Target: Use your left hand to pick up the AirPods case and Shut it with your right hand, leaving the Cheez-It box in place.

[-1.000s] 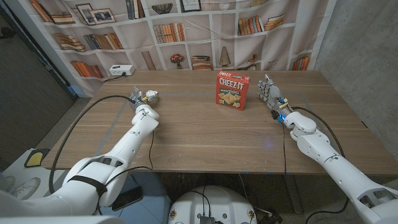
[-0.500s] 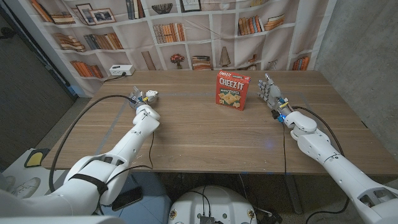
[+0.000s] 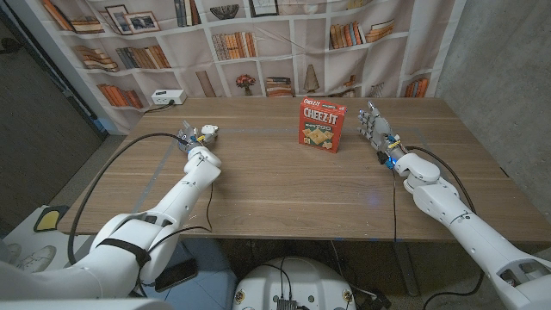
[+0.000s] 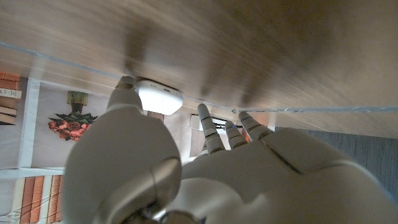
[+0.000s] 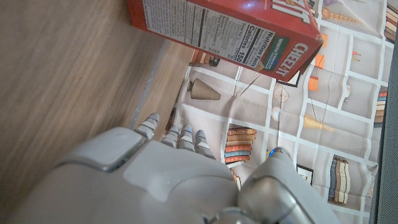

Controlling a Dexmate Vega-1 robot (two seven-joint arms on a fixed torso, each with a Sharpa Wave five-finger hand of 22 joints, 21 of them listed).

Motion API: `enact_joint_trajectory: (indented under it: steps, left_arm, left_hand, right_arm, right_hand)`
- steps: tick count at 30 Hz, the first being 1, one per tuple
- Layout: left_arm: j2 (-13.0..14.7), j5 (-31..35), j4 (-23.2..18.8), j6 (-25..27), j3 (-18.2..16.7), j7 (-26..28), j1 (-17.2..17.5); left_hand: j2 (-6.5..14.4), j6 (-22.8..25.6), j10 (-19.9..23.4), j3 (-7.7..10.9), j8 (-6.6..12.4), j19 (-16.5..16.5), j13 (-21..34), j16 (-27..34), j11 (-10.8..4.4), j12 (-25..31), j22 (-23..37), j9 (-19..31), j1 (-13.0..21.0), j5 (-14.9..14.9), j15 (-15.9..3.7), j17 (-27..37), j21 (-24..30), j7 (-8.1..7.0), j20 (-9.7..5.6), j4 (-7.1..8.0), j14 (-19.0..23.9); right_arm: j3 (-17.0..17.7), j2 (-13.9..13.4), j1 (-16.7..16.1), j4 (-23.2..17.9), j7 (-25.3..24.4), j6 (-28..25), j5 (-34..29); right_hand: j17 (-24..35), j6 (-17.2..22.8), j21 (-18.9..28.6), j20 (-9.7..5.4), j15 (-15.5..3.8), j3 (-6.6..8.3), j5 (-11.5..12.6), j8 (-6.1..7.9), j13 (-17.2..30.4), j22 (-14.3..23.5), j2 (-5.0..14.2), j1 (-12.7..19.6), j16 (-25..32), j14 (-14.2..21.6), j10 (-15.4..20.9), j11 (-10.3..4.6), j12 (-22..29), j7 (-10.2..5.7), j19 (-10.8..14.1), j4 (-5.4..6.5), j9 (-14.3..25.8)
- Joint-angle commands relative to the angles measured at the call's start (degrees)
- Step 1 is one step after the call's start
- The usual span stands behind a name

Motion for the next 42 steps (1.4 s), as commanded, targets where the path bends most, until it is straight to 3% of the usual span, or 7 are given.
enact_joint_trajectory:
  steps: [1,28,42]
  left_arm:
    - [0.0,0.2,1.6,-0.8,1.2,0.1,-1.1]
    - [0.1,-0.6,0.2,0.0,1.0,-1.3,-0.4]
    - [-0.4,-0.6,2.8,-1.5,1.7,-0.6,-1.6]
  left_hand:
    - [0.3,-12.9,1.0,-0.36,0.3,0.6,0.4,0.2,-1.25,0.6,0.1,0.1,0.3,-0.2,-0.24,0.1,0.3,0.07,-0.08,-0.02,0.5]
    - [1.2,-12.2,0.6,-0.7,0.18,1.1,1.1,0.2,-1.12,1.5,0.1,0.2,1.0,-0.7,-0.34,0.2,0.3,0.46,0.03,-0.14,1.0]
    - [1.3,-11.6,1.1,-0.89,0.28,1.2,1.3,0.2,-1.39,2.0,0.1,0.2,1.0,-0.9,-0.61,0.2,0.2,0.4,0.01,-0.12,1.4]
  right_arm:
    - [0.2,-0.2,-0.4,-0.7,-0.6,-0.7,0.2]
    - [0.6,-1.0,-1.7,-2.5,-0.7,-0.9,0.3]
    - [0.7,-1.2,-2.1,-3.1,-1.4,-1.5,0.2]
  right_hand:
    - [0.1,-0.3,0.2,0.58,-0.2,0.15,-0.1,0.18,0.1,0.3,0.59,0.0,0.4,-5.1,-0.1,-0.42,0.3,0.01,0.1,-0.22,0.2]
    - [0.1,-0.2,0.2,0.57,0.03,0.19,-0.1,0.22,0.1,0.3,0.76,-0.1,0.5,-5.1,-0.1,-0.41,0.3,-0.02,0.1,-0.26,0.2]
    - [0.1,-0.1,0.2,0.57,0.0,0.23,-0.1,0.24,0.1,0.3,0.84,-0.1,0.4,-5.1,0.0,-0.39,0.3,-0.13,0.1,-0.29,0.2]
